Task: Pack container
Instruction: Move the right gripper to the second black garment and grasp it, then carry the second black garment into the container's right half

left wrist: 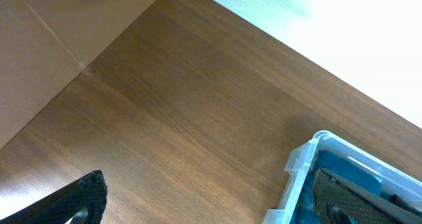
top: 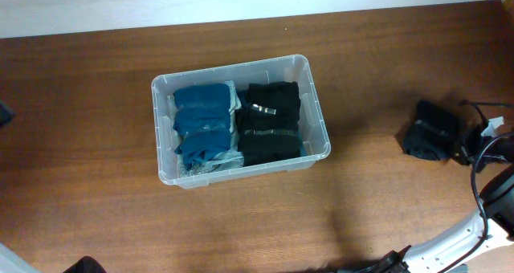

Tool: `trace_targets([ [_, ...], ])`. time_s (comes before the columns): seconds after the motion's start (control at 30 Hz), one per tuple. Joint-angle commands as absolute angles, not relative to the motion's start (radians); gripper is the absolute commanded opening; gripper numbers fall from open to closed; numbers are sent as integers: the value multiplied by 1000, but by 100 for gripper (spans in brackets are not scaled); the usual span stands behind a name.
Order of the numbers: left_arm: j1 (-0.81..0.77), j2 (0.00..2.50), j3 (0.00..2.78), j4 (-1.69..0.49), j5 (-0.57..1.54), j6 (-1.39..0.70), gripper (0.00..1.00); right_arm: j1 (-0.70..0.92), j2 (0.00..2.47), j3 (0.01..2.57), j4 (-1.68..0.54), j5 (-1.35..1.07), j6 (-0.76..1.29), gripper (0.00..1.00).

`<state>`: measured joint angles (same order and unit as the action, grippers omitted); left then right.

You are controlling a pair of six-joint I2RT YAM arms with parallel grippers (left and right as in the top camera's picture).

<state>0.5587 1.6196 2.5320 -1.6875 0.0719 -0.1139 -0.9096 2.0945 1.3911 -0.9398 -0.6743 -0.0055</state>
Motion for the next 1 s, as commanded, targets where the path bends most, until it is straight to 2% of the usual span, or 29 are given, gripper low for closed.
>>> trace_targets([
  [0.0, 564, 1621, 2536, -1687, 75, -119, 100, -893, 1996, 1382, -960, -944, -19, 11],
  [0.23, 564, 1621, 2536, -1687, 75, -119, 100, -791, 1702, 1382, -1029, -1122, -19, 4],
  [0.47, 564, 1621, 2536, -1687, 75, -119, 100, -459, 1418, 1382, -920, -1147, 27, 4],
  [0.63, 564, 1621, 2536, -1687, 75, -119, 100, -156, 1393, 1382, -767, -1050, 189, 4],
  [0.7, 564, 1621, 2536, -1687, 75, -119, 100, -27, 1412, 1382, -709, -930, 287, 4],
  [0.9, 564, 1621, 2536, -1687, 75, -119, 100, 271, 1513, 1382, -585, -609, 540, 4],
  [0.97, 564, 1621, 2536, -1687, 75, -119, 100, 327, 1554, 1382, -578, -560, 628, 4],
])
